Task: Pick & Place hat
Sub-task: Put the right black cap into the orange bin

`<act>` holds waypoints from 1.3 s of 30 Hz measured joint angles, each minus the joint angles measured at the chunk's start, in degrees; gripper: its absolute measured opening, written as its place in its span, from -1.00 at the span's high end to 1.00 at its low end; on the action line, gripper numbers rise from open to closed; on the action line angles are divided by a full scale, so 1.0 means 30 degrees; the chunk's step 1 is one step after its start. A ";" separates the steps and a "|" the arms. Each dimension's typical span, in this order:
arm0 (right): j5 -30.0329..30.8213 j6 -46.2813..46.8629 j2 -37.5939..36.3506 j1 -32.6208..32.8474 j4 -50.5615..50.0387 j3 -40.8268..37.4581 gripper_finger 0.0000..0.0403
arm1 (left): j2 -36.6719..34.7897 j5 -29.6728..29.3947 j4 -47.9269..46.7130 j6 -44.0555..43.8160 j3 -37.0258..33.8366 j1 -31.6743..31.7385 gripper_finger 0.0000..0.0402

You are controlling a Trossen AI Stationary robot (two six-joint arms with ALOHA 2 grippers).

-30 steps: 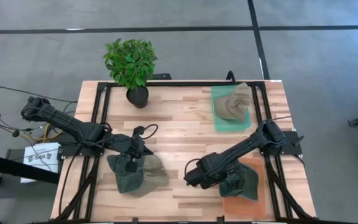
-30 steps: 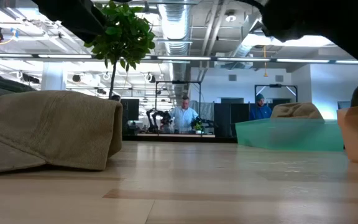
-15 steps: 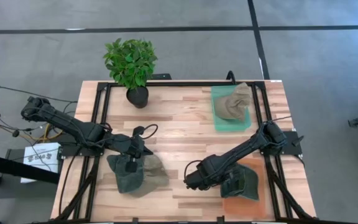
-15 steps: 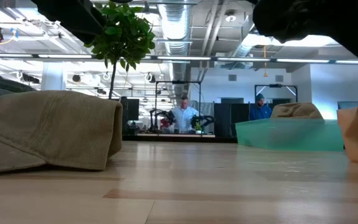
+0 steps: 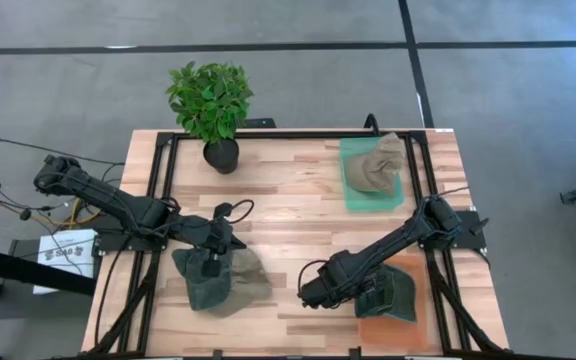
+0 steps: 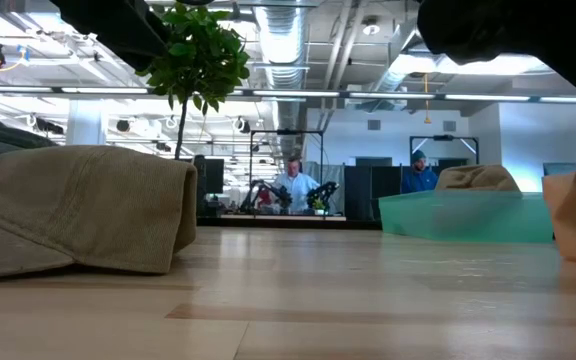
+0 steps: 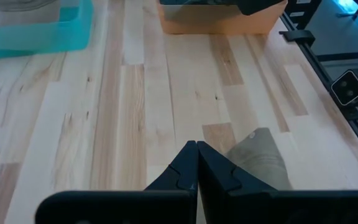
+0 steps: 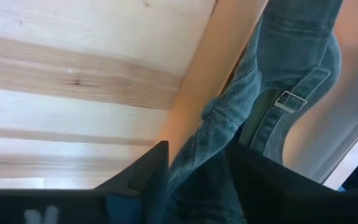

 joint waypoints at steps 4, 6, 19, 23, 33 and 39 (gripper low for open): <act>0.0007 0.0014 0.0000 0.0261 0.0043 0.0000 0.09 | 0.0000 0.0003 0.0000 -0.0042 0.0000 0.0000 1.00; 0.0009 0.0324 0.0000 0.0438 0.0041 0.0000 0.07 | 0.0000 0.0003 0.0000 -0.0056 0.0006 0.0000 1.00; 0.0146 0.0844 -0.0012 0.1135 -0.0233 0.0001 0.88 | 0.0000 0.0032 0.0000 -0.0240 0.0015 0.0000 1.00; 0.0864 0.1010 -0.0378 0.1555 -0.1614 0.0714 0.94 | 0.0000 0.0172 0.0000 -0.0336 0.0015 0.0000 1.00; 0.8371 0.8520 -0.5036 0.4849 -0.1567 0.1224 0.99 | 0.0007 0.0331 0.0058 -0.0517 0.0022 -0.0007 1.00; 1.1132 1.0480 -0.6577 0.7052 -0.1563 0.1224 0.99 | 0.0007 0.0322 0.0147 -0.0517 0.0022 -0.0007 1.00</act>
